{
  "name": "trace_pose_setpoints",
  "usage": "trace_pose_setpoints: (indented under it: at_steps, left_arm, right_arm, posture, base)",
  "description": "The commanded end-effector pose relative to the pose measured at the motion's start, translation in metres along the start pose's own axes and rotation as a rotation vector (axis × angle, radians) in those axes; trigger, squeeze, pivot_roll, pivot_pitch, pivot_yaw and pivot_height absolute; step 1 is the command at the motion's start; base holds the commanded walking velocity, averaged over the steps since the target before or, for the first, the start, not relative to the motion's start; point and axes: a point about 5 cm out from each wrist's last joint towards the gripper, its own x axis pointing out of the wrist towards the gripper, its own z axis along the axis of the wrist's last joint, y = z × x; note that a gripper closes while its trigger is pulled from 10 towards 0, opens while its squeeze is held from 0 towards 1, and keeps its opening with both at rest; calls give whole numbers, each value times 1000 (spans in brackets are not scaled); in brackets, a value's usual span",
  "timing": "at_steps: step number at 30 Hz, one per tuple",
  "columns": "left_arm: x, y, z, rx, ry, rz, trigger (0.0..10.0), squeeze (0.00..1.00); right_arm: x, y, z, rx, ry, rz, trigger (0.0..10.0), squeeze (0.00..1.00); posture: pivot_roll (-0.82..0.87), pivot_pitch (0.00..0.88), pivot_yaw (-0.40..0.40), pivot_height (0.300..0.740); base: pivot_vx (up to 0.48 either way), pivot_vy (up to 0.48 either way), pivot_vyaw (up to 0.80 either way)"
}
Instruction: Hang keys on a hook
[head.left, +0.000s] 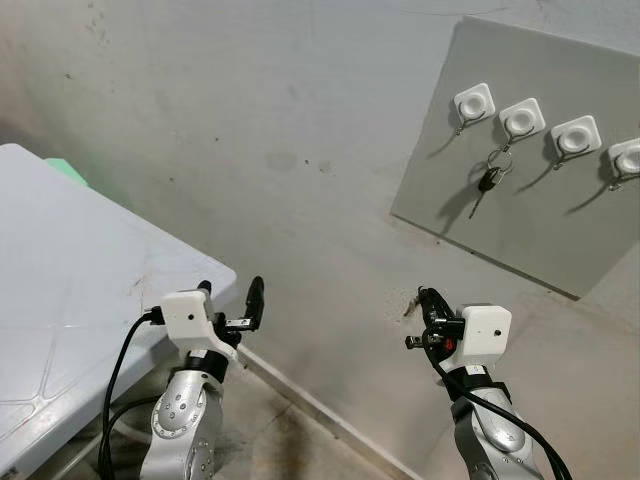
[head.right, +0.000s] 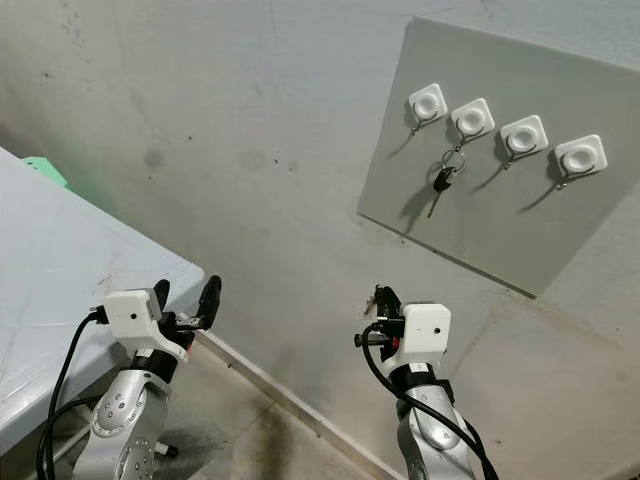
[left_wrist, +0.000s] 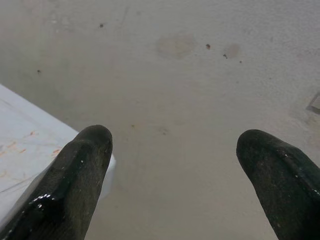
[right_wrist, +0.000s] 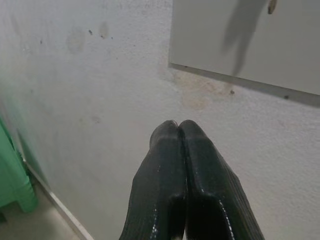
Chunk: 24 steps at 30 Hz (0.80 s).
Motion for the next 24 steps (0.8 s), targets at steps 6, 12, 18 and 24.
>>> trace_pose_setpoints:
  at_steps: [6, 12, 18, 24]
  left_arm:
    - [0, -6, 3, 5, -17, -38, 10000, 0]
    - [-1, -6, 3, 0, -12, -35, 10000, 0]
    - [-2, -6, 2, -2, -10, -34, 10000, 0]
    - [-3, -6, 2, -10, -6, -28, 10000, 0]
  right_arm:
    - [0, -2, -1, -4, 10, -4, 10000, 0]
    - [-1, -2, -1, -3, 12, -3, 10000, 0]
    - [-2, -1, -2, -4, 15, -2, 10000, 0]
    - [-2, -1, -2, -4, 17, -1, 10000, 0]
  posture:
    - [32, 0, -76, 740]
    - [33, 0, -77, 740]
    - [33, 0, -80, 740]
    - [34, 0, -82, 740]
  base:
    - [0, -122, -729]
    - [0, -418, -725]
    - [0, -422, -727]
    - [0, -421, -727]
